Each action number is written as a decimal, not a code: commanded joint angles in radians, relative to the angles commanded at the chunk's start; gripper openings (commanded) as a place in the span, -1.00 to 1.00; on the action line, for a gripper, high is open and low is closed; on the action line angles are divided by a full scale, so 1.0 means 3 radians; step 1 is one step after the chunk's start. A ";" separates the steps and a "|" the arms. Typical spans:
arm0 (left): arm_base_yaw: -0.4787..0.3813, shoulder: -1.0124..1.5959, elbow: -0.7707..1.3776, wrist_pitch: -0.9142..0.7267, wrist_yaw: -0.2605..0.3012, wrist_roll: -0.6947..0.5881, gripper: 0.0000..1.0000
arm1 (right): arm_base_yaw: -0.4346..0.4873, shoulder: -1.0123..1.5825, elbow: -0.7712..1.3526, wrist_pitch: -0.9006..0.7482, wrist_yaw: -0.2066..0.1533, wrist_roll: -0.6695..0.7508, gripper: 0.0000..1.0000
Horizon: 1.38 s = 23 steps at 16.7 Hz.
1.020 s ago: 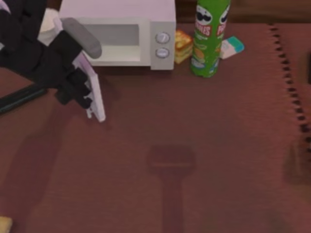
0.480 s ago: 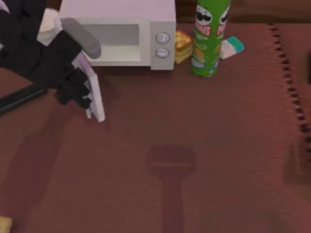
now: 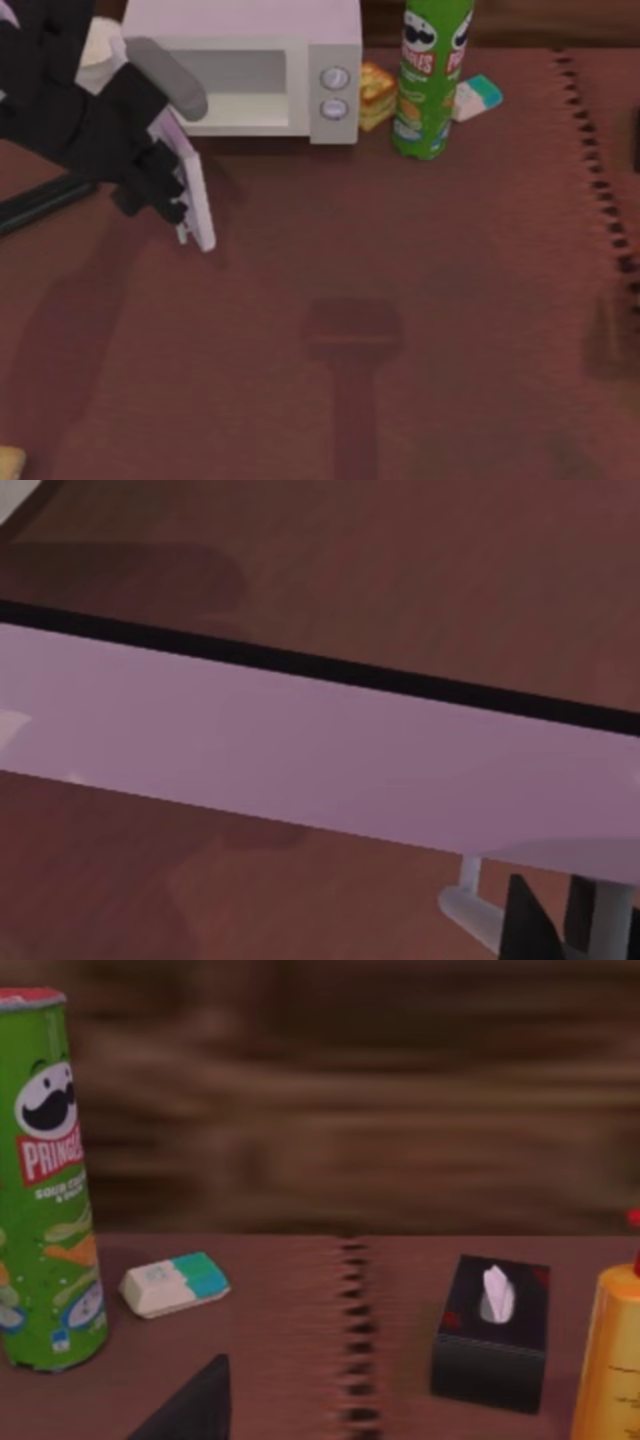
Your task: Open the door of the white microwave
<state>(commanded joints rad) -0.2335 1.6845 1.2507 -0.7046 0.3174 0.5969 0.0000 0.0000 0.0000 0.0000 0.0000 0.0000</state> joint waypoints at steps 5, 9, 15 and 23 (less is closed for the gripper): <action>-0.0007 0.0012 -0.0008 -0.0004 0.0009 -0.0002 -1.00 | 0.0000 0.0000 0.0000 0.0000 0.0000 0.0000 1.00; 0.0063 0.0017 0.0014 -0.0072 0.0068 0.0177 -1.00 | 0.0000 0.0000 0.0000 0.0000 0.0000 0.0000 1.00; 0.0272 0.0026 0.0047 -0.0276 0.0266 0.0685 -1.00 | 0.0000 0.0000 0.0000 0.0000 0.0000 0.0000 1.00; 0.0297 0.0022 0.0052 -0.0296 0.0292 0.0746 -1.00 | 0.0000 0.0000 0.0000 0.0000 0.0000 0.0000 1.00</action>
